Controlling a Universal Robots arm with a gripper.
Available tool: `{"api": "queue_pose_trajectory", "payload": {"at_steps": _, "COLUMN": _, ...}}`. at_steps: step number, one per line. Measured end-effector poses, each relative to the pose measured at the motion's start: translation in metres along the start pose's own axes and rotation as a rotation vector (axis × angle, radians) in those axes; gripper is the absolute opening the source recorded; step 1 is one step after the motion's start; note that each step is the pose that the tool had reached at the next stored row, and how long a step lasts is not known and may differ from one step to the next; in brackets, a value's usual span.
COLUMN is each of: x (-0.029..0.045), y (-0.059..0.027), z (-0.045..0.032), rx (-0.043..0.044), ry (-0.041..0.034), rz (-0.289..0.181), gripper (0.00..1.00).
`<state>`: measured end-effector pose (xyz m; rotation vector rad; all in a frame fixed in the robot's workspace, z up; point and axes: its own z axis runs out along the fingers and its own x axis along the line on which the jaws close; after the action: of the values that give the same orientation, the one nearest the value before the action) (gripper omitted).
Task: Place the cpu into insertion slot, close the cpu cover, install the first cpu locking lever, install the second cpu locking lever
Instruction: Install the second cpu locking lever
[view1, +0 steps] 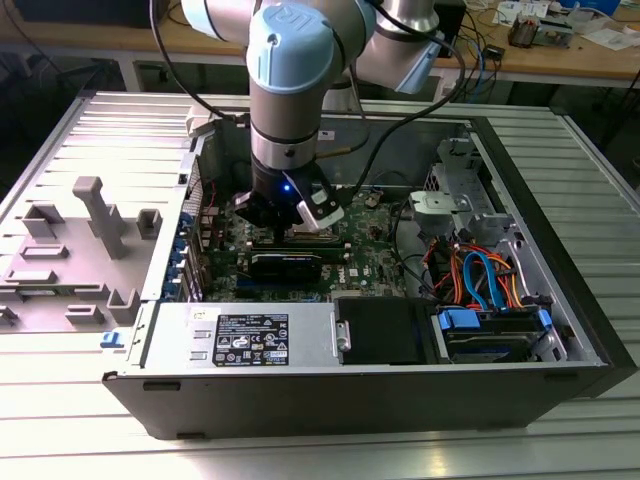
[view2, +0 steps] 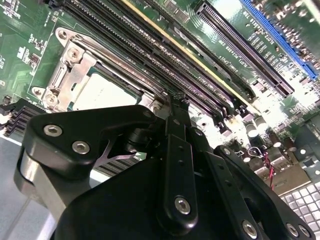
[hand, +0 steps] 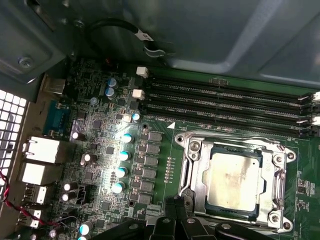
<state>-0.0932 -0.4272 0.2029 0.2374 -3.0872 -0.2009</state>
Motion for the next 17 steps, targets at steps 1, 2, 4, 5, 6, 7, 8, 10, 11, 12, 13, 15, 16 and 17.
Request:
{"api": "queue_pose_trajectory", "payload": {"at_steps": 1, "x": -0.0001, "y": 0.0010, "z": 0.0004, "rx": 0.0006, "ry": 0.0003, "rz": 0.000, "gripper": 0.11}}
{"api": "queue_pose_trajectory", "payload": {"at_steps": 2, "x": -0.0002, "y": 0.0016, "z": 0.0005, "rx": 0.0023, "ry": 0.0007, "rz": 0.000, "gripper": 0.11}}
{"api": "queue_pose_trajectory", "payload": {"at_steps": 4, "x": -0.0005, "y": 0.0024, "z": 0.0011, "rx": 0.0098, "ry": 0.0016, "rz": 0.000, "gripper": 0.11}}
{"api": "queue_pose_trajectory", "payload": {"at_steps": 5, "x": -0.0005, "y": 0.0024, "z": 0.0011, "rx": 0.0106, "ry": 0.0018, "rz": 0.000, "gripper": 0.11}}
{"api": "queue_pose_trajectory", "payload": {"at_steps": 6, "x": -0.0005, "y": 0.0024, "z": 0.0012, "rx": 0.0112, "ry": 0.0019, "rz": 0.000, "gripper": 0.11}}
{"api": "queue_pose_trajectory", "payload": {"at_steps": 7, "x": -0.0005, "y": 0.0024, "z": 0.0013, "rx": 0.0119, "ry": 0.0020, "rz": 0.000, "gripper": 0.11}}
{"api": "queue_pose_trajectory", "payload": {"at_steps": 8, "x": -0.0005, "y": 0.0025, "z": 0.0015, "rx": 0.0141, "ry": 0.0022, "rz": 0.001, "gripper": 0.11}}
{"api": "queue_pose_trajectory", "payload": {"at_steps": 10, "x": -0.0005, "y": 0.0025, "z": 0.0017, "rx": 0.0203, "ry": 0.0030, "rz": 0.001, "gripper": 0.11}}
{"api": "queue_pose_trajectory", "payload": {"at_steps": 11, "x": -0.0005, "y": 0.0025, "z": 0.0017, "rx": 0.0236, "ry": 0.0035, "rz": 0.001, "gripper": 0.11}}
{"api": "queue_pose_trajectory", "payload": {"at_steps": 12, "x": -0.0005, "y": 0.0025, "z": 0.0016, "rx": 0.0286, "ry": 0.0043, "rz": 0.001, "gripper": 0.11}}
{"api": "queue_pose_trajectory", "payload": {"at_steps": 13, "x": -0.0005, "y": 0.0025, "z": 0.0016, "rx": 0.0311, "ry": 0.0048, "rz": 0.001, "gripper": 0.11}}
{"api": "queue_pose_trajectory", "payload": {"at_steps": 15, "x": -0.0005, "y": 0.0027, "z": 0.0008, "rx": 0.0313, "ry": 0.0046, "rz": 0.001, "gripper": 0.11}}
{"api": "queue_pose_trajectory", "payload": {"at_steps": 16, "x": -0.0005, "y": 0.0029, "z": 0.0000, "rx": 0.0310, "ry": 0.0045, "rz": 0.001, "gripper": 0.11}}
{"api": "queue_pose_trajectory", "payload": {"at_steps": 17, "x": -0.0006, "y": 0.0033, "z": -0.0013, "rx": 0.0303, "ry": 0.0042, "rz": 0.001, "gripper": 0.11}}
